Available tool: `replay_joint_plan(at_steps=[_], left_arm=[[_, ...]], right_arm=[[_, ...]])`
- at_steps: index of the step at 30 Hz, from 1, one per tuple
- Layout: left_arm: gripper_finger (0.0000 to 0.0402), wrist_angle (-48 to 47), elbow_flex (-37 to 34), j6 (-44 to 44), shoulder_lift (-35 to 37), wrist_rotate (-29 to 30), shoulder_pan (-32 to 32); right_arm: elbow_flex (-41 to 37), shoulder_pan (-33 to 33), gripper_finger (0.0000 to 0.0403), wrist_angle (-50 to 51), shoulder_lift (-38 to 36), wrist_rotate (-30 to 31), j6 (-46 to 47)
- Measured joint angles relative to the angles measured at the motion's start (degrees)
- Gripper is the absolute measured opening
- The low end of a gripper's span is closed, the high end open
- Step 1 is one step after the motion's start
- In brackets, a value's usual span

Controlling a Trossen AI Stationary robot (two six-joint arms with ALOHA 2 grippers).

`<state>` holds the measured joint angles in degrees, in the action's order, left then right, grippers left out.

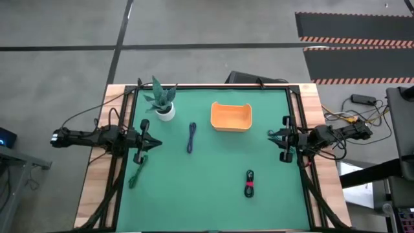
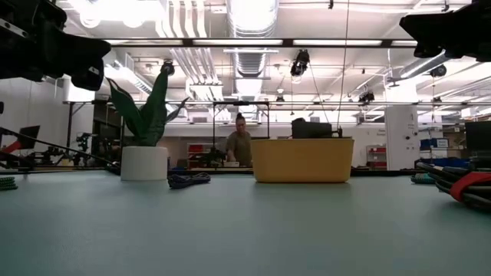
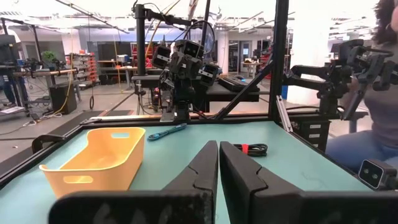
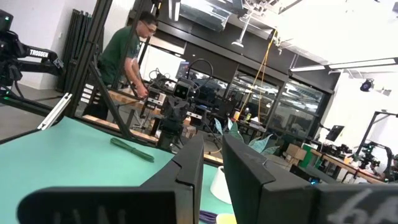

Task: Pick and place USB-C Cables

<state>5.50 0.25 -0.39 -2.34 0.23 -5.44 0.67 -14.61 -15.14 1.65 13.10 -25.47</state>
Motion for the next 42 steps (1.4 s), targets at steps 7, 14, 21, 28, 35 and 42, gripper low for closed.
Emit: replay_joint_plan(at_steps=[7, 14, 21, 28, 35, 42], left_arm=[[0.0002, 0.01, 0.0, 0.0, 0.01, 0.02, 0.01], [0.0002, 0.01, 0.0, 0.0, 0.0, 0.01, 0.0], [0.0002, 0.0, 0.0, -0.01, 0.0, 0.0, 0.01], [0.0002, 0.01, 0.0, -0.01, 0.02, 0.0, 0.01], [0.0002, 1.66, 0.0, 11.73, -0.03, 0.0, -0.01], [0.0002, 9.53, 0.0, 28.44, 0.08, 0.37, -0.01]], right_arm=[[0.01, 0.02, 0.0052, 0.0, 0.0, 0.0, 0.0], [0.02, 0.02, 0.0052, 0.0, 0.0, 0.0, 0.0], [0.0, 0.02, 0.0052, 0.0, 0.0, 0.0, 0.0], [0.01, 0.01, 0.0052, -0.08, 0.0, 0.0, -0.42], [0.0, 0.02, 0.0052, -0.18, 0.0, 0.01, 24.92], [0.01, 0.02, 0.0052, -0.41, 0.0, 0.39, 38.71]])
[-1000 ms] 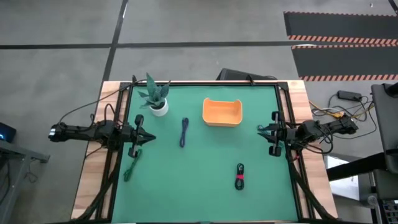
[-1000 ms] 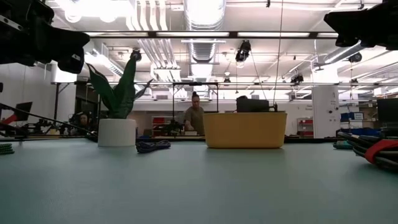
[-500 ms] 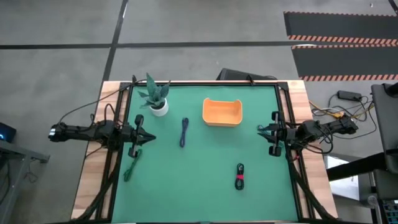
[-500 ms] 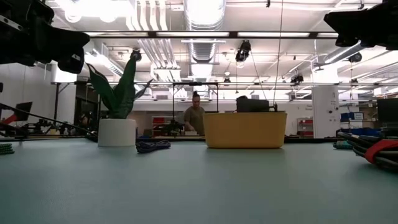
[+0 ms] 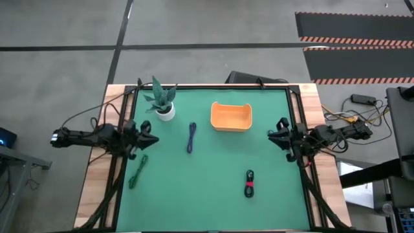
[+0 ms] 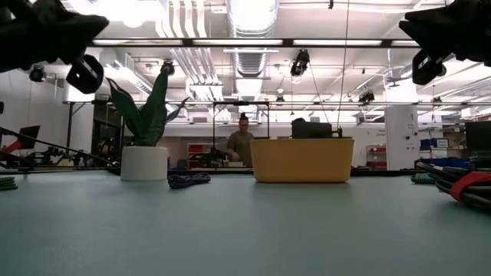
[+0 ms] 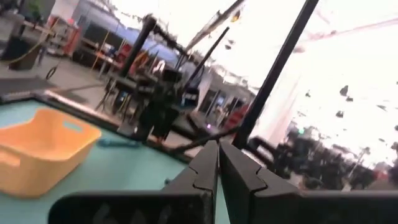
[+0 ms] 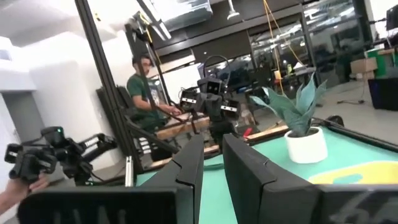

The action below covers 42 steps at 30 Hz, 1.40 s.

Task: Pick and place USB-C Cables
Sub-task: Put the black charger cable into the yellow bin

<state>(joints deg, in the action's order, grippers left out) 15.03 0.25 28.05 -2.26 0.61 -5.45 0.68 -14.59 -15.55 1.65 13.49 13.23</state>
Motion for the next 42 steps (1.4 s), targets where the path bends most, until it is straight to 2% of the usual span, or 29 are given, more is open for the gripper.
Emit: replay_joint_plan(at_steps=[4, 9, 17, 23, 27, 31, 37, 42], left_arm=[[0.0002, 3.69, 0.0, 0.05, 0.0, 0.15, -0.02], [0.0002, 3.94, 0.0, -1.75, -1.42, 0.24, -0.02], [0.0002, 7.36, 0.0, -2.89, -8.34, 1.73, -0.02], [0.0002, 13.12, 0.0, 2.85, -14.64, 3.0, -0.04], [0.0002, 20.62, 0.0, 2.56, -18.83, 3.18, -0.04], [0.0002, 27.38, 0.29, -1.48, -22.26, 3.2, -0.04], [0.0002, 30.0, 3.94, -7.77, -25.85, 3.26, -0.02], [0.0002, 30.6, 7.9, -13.09, -28.19, 3.31, -0.04]], right_arm=[[0.01, 0.0, 0.0052, -0.14, 0.0, 0.01, -0.26], [-0.01, 0.0, 0.0052, 0.16, 0.0, 0.0, -0.28], [0.0, 0.0, 0.0052, -0.36, 0.0, 0.13, 0.74], [-0.01, 0.0, 0.0052, -4.43, 1.08, 1.58, 4.8], [0.01, 0.0, 0.0052, -10.63, 4.44, 1.55, 3.82], [0.01, 0.0, 0.0052, -17.09, 9.75, 1.58, 2.67], [0.01, 0.0, 0.0052, -23.43, 17.1, 3.25, 3.23], [1.32, 0.0, 0.0052, -22.33, 20.84, 6.23, 6.93]])
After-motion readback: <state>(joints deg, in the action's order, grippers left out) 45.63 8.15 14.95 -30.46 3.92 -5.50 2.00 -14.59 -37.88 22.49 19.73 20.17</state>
